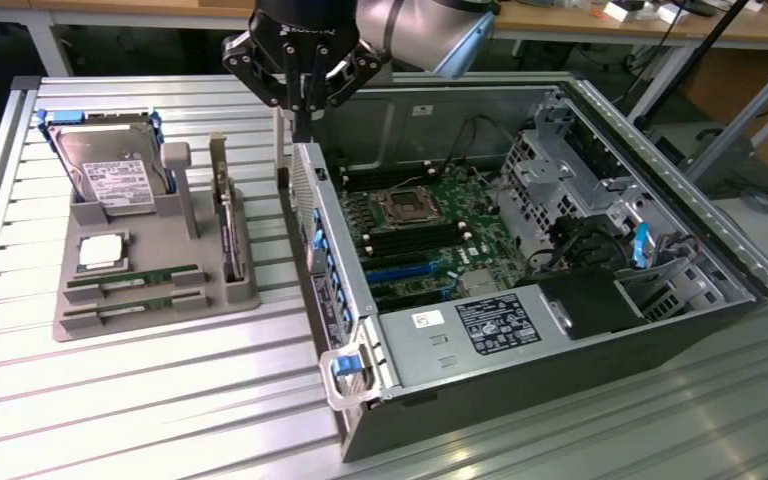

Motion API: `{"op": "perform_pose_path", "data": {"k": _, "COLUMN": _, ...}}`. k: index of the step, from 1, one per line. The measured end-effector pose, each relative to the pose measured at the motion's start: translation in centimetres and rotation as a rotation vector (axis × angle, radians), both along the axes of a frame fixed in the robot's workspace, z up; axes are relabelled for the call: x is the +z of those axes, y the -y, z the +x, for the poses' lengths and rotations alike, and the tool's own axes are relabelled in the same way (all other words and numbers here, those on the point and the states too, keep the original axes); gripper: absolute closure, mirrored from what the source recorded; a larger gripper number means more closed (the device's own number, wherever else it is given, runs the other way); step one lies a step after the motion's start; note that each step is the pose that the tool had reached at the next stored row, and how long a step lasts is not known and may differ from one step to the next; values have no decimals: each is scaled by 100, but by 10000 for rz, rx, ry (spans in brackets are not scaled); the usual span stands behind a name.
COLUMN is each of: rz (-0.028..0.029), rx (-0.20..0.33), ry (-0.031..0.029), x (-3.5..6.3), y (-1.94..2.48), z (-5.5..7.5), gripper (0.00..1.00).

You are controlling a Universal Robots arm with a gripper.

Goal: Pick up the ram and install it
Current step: 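Reach for the ram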

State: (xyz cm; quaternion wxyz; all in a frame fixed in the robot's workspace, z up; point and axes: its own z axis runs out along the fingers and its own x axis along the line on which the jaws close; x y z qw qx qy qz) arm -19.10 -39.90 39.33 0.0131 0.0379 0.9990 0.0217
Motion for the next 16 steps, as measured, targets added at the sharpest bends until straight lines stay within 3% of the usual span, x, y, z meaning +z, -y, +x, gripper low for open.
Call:
{"op": "perform_pose_path", "data": {"k": 7, "rz": 0, "rx": 0, "ry": 0, "x": 0, "y": 0, "z": -20, "gripper": 90}}
{"op": "perform_pose_path", "data": {"k": 16, "rz": 0, "rx": 0, "ry": 0, "x": 0, "y": 0, "z": -140, "gripper": 90}}
